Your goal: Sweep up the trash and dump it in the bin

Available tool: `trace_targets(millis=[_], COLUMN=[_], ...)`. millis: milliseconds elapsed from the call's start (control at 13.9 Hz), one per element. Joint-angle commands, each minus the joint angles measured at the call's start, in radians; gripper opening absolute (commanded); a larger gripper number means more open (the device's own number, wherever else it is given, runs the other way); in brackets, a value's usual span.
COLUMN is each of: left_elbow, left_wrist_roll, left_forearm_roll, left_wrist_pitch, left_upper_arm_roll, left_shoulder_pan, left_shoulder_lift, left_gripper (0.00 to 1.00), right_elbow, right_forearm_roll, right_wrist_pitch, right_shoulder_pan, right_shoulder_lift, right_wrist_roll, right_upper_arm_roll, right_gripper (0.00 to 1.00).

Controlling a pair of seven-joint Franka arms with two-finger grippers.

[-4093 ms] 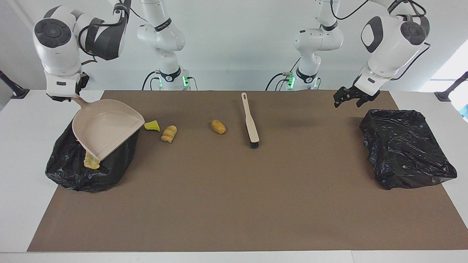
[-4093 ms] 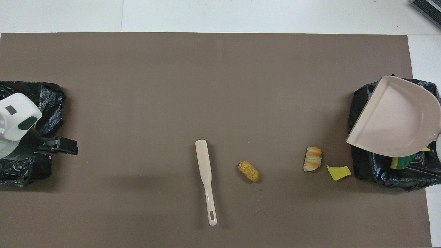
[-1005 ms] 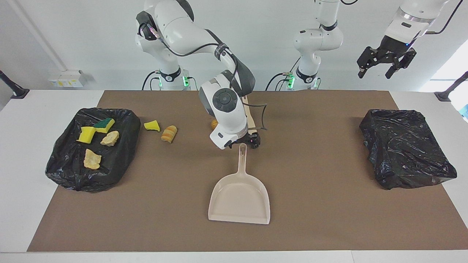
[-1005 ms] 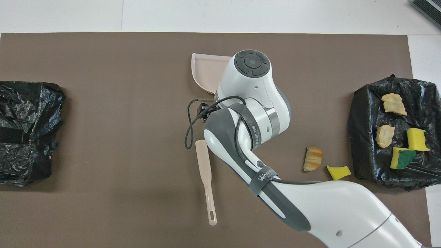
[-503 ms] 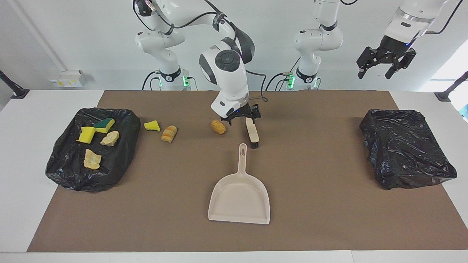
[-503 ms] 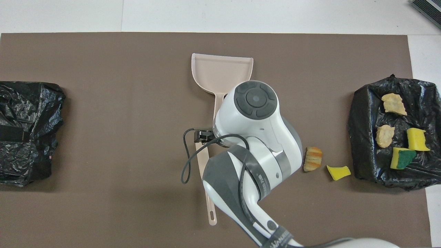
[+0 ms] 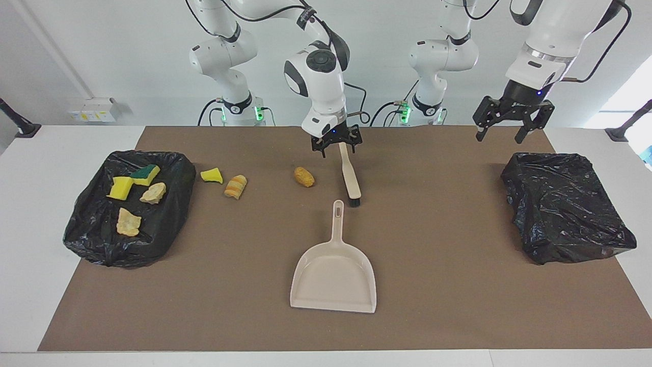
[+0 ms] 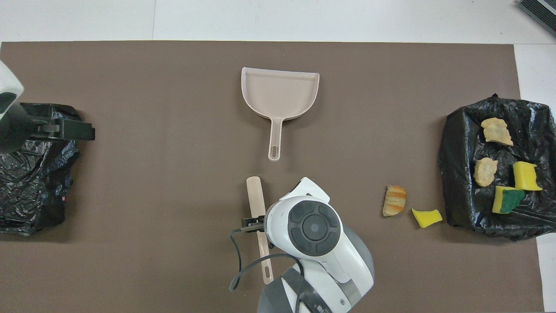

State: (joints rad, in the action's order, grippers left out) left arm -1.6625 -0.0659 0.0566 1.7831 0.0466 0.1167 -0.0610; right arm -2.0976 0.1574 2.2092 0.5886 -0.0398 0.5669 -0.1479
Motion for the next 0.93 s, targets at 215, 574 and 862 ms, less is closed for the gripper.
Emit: trace_targets(millis=[215, 574, 862], left_elbow=[0.01, 0.024, 0.032], left_wrist_roll=[-0.19, -0.337, -0.356], left_forearm_roll=[0.034, 0.065, 0.065], left_wrist_pitch=[0.16, 0.228, 0.261], left_upper_arm_roll=[-0.013, -0.013, -0.01], left_shoulder_pan=[0.115, 0.181, 0.225], left_shoulder_lift=[0.093, 0.141, 0.197], left_gripper=[1.0, 1.0, 1.0], right_elbow=[-0.134, -0.151, -0.153], right_forearm_roll=[-0.078, -0.11, -0.108], right_wrist_pitch=[0.107, 0.165, 0.158], right_shoulder_pan=[0.109, 0.134, 0.145], right_shoulder_lift=[0.037, -0.014, -0.032], right_wrist_roll=[0.113, 0.152, 0.179], right_upper_arm_roll=[0.002, 0.002, -0.001], right_gripper=[0.95, 0.77, 0.7])
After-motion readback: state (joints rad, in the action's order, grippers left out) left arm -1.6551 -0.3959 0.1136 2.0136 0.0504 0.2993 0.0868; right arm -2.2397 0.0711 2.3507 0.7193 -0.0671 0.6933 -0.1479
